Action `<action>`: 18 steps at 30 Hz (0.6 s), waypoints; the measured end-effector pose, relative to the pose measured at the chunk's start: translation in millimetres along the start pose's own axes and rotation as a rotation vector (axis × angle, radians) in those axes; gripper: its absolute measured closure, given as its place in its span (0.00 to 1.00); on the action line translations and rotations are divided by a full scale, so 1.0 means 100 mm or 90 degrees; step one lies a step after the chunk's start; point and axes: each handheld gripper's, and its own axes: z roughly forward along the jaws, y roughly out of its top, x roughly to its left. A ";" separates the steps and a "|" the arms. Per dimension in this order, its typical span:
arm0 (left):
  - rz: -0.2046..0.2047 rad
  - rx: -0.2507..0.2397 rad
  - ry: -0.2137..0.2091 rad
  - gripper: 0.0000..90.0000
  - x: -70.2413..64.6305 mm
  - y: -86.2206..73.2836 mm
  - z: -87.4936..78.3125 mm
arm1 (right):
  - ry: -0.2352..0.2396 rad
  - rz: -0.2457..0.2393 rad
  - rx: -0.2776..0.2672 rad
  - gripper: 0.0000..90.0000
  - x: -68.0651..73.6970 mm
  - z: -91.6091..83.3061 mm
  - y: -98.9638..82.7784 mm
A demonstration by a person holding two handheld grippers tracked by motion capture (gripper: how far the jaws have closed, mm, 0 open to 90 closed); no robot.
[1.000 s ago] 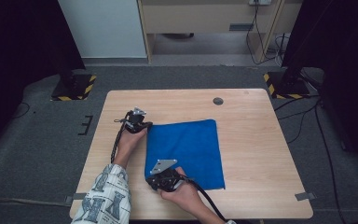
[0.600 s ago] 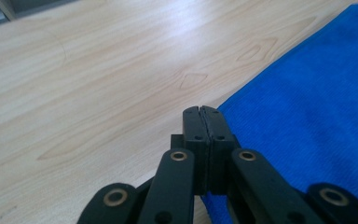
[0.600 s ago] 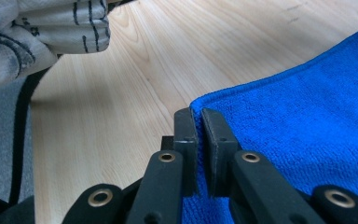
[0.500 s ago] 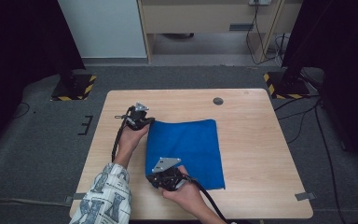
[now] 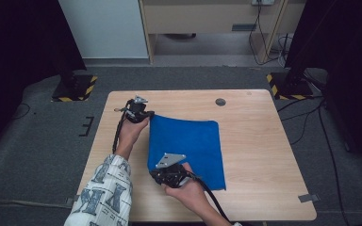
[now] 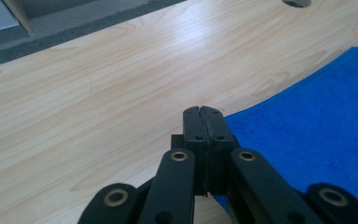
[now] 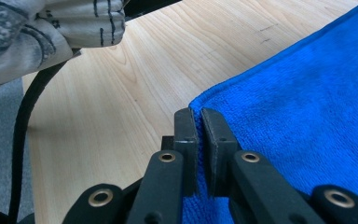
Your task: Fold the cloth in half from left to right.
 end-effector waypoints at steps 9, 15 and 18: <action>0.003 0.001 -0.007 1.00 0.06 -0.04 -0.01 | -0.006 0.012 -0.008 0.95 0.07 0.10 0.00; 0.010 0.003 -0.003 1.00 0.10 -0.05 -0.09 | -0.011 0.009 -0.009 0.95 0.13 0.14 0.03; 0.008 0.004 -0.003 1.00 0.14 -0.07 -0.11 | -0.014 0.007 -0.013 0.95 0.16 0.16 0.04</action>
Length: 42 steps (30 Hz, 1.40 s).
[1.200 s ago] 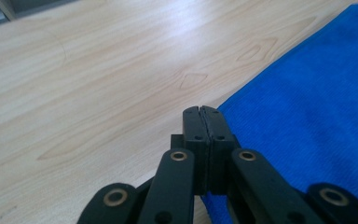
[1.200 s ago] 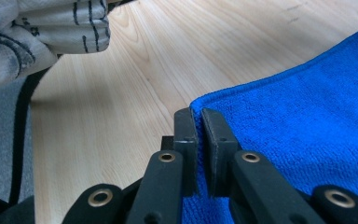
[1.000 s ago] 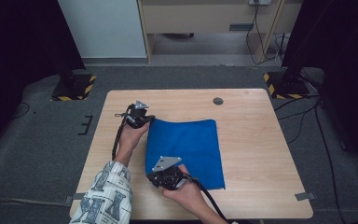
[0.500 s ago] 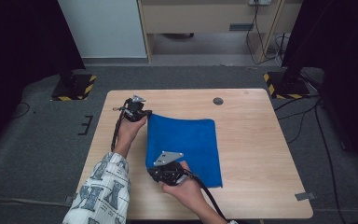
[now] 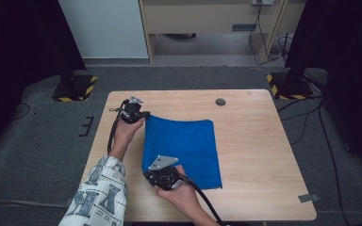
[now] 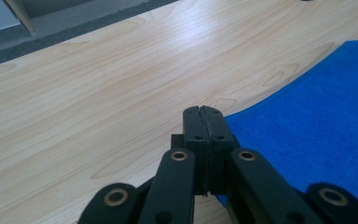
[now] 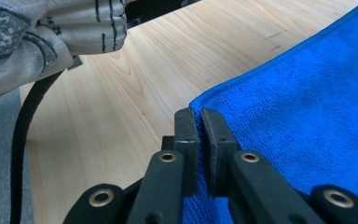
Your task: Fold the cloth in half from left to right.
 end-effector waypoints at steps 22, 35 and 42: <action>-0.031 -0.015 -0.012 1.00 0.14 -0.11 -0.15 | 0.004 -0.010 -0.012 0.95 0.08 0.12 0.11; -0.031 -0.027 -0.024 1.00 -0.11 0.08 -0.02 | -0.009 0.010 -0.025 0.95 -0.04 -0.13 -0.04; -0.024 -0.020 -0.033 1.00 -0.24 0.14 0.04 | -0.016 0.018 -0.030 0.95 -0.09 -0.25 -0.07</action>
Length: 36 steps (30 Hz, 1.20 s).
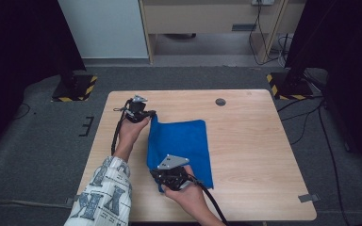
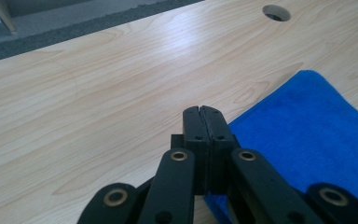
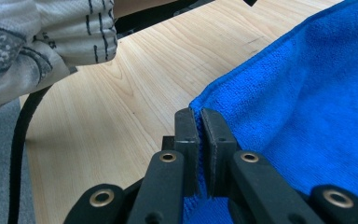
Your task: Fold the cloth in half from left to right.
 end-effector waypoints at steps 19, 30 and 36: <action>0.000 -0.012 -0.019 0.99 -0.39 0.25 0.26 | -0.031 0.010 0.004 0.95 -0.19 -0.36 -0.13; 0.006 -0.004 -0.037 0.99 -0.60 0.32 0.50 | -0.052 0.028 0.003 0.95 -0.34 -0.58 -0.27; 0.008 0.003 -0.044 0.99 -0.67 0.31 0.58 | -0.058 0.034 0.006 0.95 -0.39 -0.63 -0.33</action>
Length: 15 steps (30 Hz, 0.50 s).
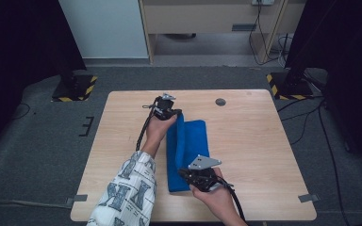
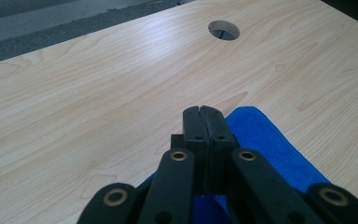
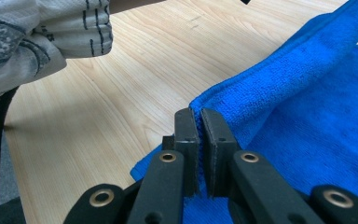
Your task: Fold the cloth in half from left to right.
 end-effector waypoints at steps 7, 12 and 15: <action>0.006 -0.006 -0.002 0.99 -0.06 0.03 0.02 | -0.005 0.004 0.002 0.95 -0.04 -0.04 -0.04; 0.010 -0.009 -0.005 0.99 -0.11 0.04 0.03 | -0.008 0.007 0.003 0.95 -0.08 -0.09 -0.05; 0.009 -0.011 -0.008 0.99 -0.14 0.05 0.05 | -0.011 0.007 0.002 0.95 -0.09 -0.11 -0.05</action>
